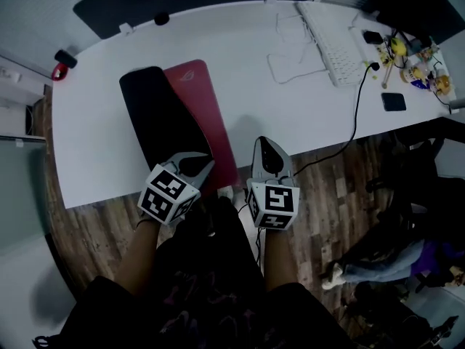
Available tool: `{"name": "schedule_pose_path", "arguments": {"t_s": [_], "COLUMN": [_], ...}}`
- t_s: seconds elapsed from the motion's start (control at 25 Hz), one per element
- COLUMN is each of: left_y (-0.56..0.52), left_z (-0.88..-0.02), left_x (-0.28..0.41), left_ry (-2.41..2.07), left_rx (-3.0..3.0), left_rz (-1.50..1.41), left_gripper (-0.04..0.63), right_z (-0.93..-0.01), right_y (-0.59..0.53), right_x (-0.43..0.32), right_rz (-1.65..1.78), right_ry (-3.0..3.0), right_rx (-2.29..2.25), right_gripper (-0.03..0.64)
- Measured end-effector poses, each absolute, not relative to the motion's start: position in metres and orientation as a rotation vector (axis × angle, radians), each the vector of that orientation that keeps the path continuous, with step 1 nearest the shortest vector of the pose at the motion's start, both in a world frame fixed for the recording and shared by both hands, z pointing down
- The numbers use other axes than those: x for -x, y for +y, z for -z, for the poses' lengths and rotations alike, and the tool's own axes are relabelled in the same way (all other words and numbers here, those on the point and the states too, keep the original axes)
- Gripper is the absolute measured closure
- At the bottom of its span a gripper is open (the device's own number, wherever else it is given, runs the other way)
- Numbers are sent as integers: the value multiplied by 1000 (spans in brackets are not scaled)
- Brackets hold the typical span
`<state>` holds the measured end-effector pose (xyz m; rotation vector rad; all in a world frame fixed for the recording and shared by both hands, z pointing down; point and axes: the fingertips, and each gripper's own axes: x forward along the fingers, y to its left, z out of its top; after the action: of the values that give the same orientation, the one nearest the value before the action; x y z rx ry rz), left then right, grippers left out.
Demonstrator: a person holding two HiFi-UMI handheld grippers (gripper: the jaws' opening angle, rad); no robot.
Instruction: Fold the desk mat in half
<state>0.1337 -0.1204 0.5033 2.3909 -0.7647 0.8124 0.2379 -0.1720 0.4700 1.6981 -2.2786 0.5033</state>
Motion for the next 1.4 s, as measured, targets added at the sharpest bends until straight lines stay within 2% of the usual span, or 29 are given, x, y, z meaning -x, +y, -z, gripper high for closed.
{"name": "schedule_pose_path", "arguments": {"t_s": [0.36, 0.64, 0.96, 1.4], "left_y": [-102, -102, -99, -110], "left_z": [-522, -535, -532, -514], "left_x": [-197, -197, -190, -147], "left_ry": [-563, -581, -561, -728], "left_rx": [-2446, -2425, -2424, -2419], "left_rz": [-911, -942, -914, -813], "left_gripper": [574, 566, 469, 474], "right_z": [-474, -477, -472, -465], "right_y": [-156, -153, -159, -166], "right_x": [-284, -288, -277, -230], "right_rz": [-524, -534, -505, -472], "right_ry": [-2192, -2181, -2204, -2276], "right_rx": [-1815, -1818, -1789, -1680], "right_gripper": [609, 609, 609, 609]}}
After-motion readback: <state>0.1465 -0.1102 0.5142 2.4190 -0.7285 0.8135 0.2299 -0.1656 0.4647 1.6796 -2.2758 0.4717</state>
